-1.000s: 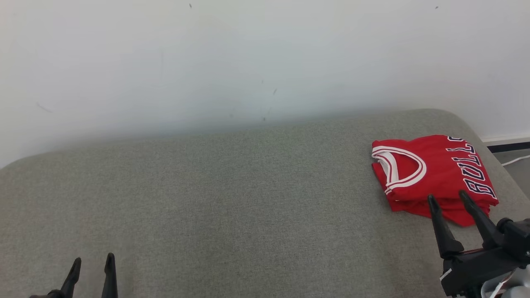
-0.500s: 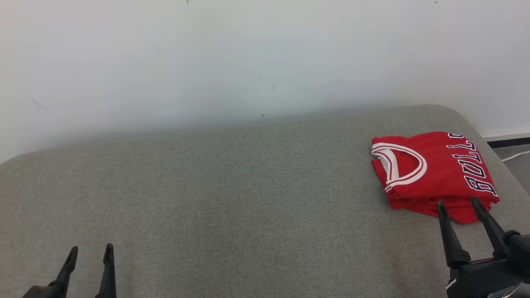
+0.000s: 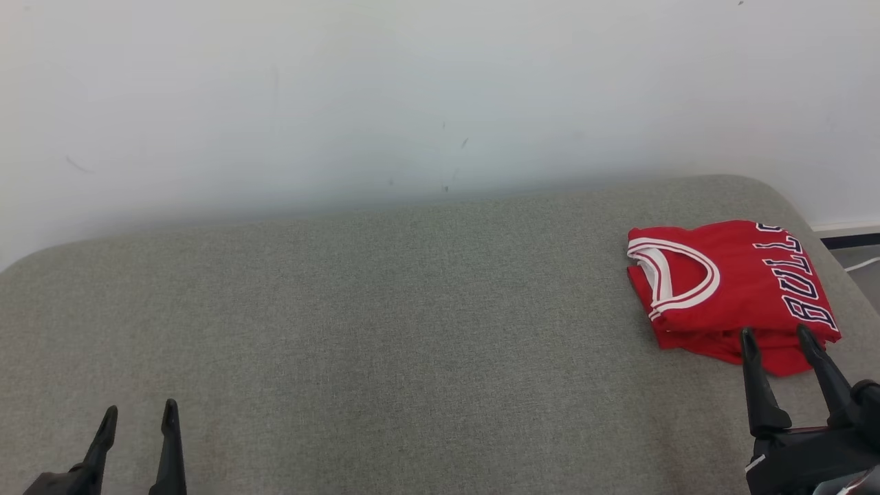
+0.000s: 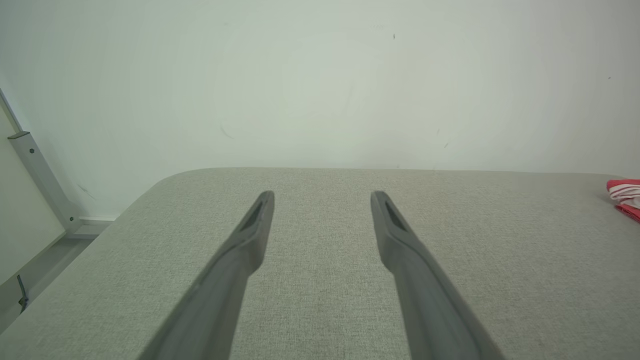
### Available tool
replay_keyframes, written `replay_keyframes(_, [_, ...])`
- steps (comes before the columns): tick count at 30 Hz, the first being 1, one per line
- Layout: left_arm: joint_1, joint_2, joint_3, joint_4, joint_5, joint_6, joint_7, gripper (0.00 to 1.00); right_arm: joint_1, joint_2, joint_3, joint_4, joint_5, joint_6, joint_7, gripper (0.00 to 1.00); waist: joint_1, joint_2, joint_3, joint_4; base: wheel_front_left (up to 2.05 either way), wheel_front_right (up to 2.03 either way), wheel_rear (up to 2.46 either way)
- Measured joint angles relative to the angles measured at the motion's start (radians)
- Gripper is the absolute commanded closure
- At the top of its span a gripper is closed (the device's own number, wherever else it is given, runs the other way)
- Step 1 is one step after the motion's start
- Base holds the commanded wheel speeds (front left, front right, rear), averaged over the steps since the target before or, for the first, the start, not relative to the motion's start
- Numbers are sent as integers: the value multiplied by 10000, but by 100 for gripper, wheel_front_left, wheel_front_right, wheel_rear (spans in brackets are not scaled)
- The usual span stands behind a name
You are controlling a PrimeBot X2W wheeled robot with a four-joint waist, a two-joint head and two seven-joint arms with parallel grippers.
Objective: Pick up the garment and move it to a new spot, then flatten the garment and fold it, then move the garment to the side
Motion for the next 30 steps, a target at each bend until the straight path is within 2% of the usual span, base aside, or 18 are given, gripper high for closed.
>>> replay_keyframes(14, [173, -134, -15, -284, 146, 0, 376, 0, 189, 261, -316, -67, -253, 0, 295, 0, 0, 1, -40, -10, 0, 0, 0])
replay_keyframes(15, [173, -138, -25, -301, 151, 0, 376, 100, 190, 282, -336, -77, -261, 0, 303, 100, 0, 1, -41, -11, 0, 0, 0])
replay_keyframes(22, [378, -587, -153, 286, 107, -21, 385, 100, 596, 777, -109, 550, -242, 15, 314, 100, 0, 1, -39, -10, 0, 0, 0])
replay_keyframes(30, [354, -663, 38, 472, -696, -203, 577, 100, 546, 920, -293, 702, 543, 146, 564, 100, 0, 0, 25, 13, 0, 0, 0])
